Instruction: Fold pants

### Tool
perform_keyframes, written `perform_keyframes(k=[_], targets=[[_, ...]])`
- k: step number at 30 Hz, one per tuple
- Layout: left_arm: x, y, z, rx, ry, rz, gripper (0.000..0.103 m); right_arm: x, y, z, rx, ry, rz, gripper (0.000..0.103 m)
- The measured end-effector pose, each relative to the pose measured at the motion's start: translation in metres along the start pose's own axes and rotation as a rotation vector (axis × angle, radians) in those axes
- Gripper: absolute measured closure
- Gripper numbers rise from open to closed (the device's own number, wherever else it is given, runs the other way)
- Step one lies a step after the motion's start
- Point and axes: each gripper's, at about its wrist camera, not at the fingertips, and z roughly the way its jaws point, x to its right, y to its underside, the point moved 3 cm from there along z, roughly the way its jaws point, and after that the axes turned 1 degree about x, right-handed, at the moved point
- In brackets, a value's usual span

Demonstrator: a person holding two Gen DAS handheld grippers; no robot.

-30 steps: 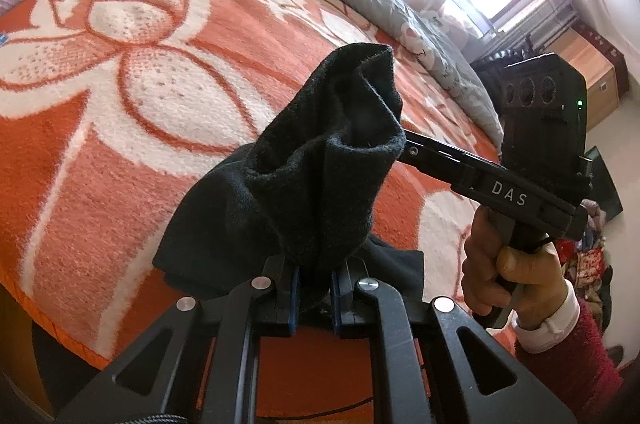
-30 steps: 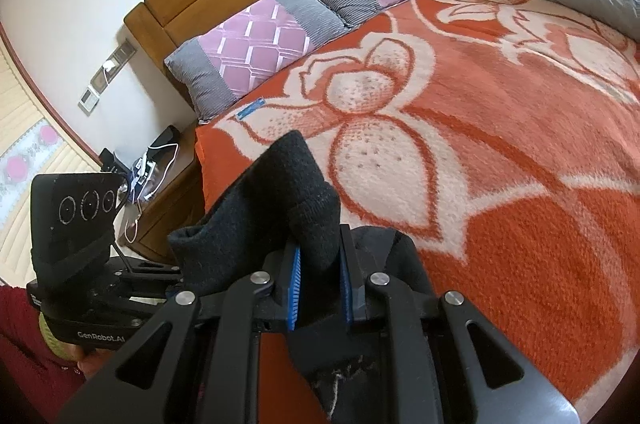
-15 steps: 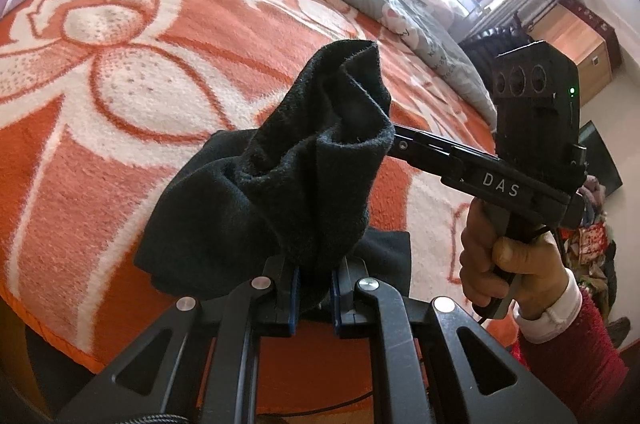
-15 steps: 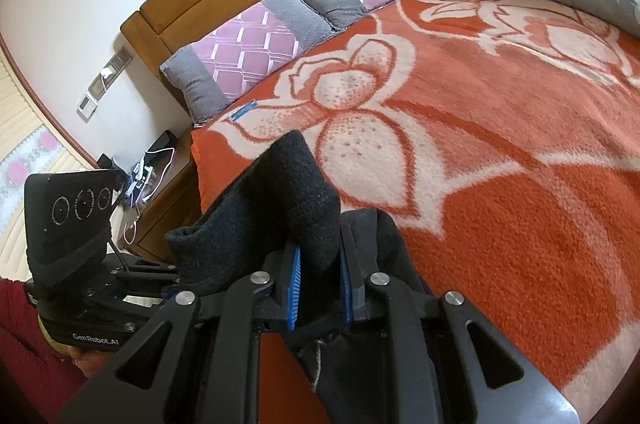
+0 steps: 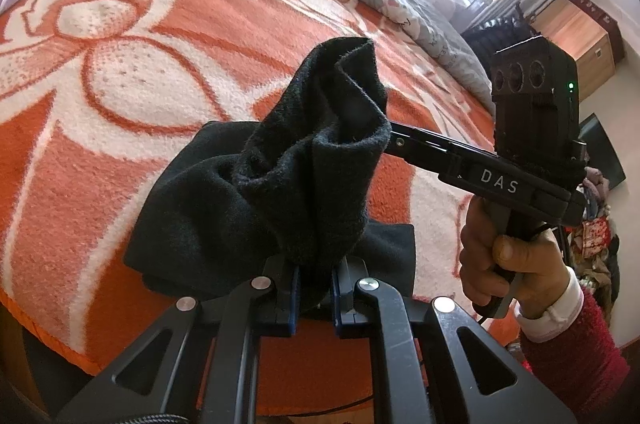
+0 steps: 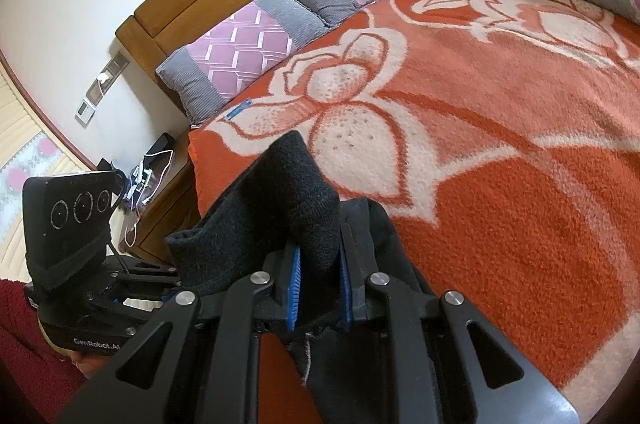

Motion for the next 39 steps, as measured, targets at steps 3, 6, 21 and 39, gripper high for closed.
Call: perform_keyframes(k=[3, 6, 21, 39], targets=[[0.003, 0.0, 0.003, -0.007, 0.001, 0.006, 0.093, 0.003, 0.003, -0.002, 0.003, -0.001, 0.007, 0.085], [0.006, 0.0, 0.006, -0.013, 0.0, 0.017, 0.093, 0.007, 0.005, -0.004, 0.01, -0.006, 0.016, 0.085], [0.031, 0.008, 0.035, -0.062, -0.015, 0.116, 0.093, 0.034, 0.032, -0.024, 0.05, -0.01, 0.049, 0.085], [0.071, 0.036, 0.066, -0.106, -0.039, 0.335, 0.087, 0.057, 0.072, -0.051, 0.11, 0.016, 0.113, 0.083]])
